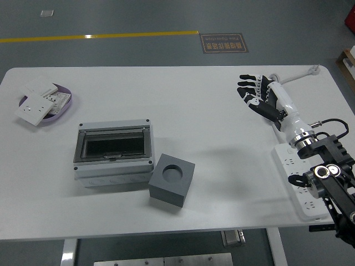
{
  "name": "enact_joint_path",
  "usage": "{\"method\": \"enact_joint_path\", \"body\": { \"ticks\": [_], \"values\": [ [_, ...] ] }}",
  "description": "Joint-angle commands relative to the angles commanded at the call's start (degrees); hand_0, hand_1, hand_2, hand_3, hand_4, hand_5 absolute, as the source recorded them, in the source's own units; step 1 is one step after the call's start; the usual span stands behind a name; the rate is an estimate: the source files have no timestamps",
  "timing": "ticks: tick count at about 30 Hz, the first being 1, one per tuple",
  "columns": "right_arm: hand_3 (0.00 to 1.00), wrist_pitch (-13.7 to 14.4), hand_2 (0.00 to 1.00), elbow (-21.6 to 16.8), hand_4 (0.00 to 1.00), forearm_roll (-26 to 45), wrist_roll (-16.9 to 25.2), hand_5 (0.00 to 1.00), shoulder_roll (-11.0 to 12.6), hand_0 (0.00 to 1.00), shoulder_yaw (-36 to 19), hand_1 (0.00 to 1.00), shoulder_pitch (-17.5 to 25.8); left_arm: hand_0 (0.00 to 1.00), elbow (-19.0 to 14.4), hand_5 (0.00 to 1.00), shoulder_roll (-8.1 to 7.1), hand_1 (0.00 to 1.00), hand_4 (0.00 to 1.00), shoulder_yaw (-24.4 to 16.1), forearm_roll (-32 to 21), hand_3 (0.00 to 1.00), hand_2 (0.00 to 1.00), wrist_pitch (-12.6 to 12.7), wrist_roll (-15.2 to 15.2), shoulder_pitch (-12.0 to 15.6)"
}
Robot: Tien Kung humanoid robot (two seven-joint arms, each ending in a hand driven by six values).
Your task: Pick up the cylinder from the cube,place it in the box,flap close box
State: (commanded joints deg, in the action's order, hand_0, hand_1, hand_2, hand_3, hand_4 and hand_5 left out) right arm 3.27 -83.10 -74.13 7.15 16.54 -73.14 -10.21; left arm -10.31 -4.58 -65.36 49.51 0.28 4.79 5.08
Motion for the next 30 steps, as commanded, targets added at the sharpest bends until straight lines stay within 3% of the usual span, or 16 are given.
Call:
{"method": "enact_joint_path", "body": {
  "ticks": [30],
  "values": [
    [0.720, -0.32, 0.715, -0.52, 0.804, -1.46, 0.05, 0.418, 0.07, 0.809, -1.27, 0.707, 0.04, 0.923, 0.00, 0.002, 0.14, 0.852, 0.002, -0.32, -0.54, 0.951, 0.854, 0.17, -0.16, 0.41]
  ]
}}
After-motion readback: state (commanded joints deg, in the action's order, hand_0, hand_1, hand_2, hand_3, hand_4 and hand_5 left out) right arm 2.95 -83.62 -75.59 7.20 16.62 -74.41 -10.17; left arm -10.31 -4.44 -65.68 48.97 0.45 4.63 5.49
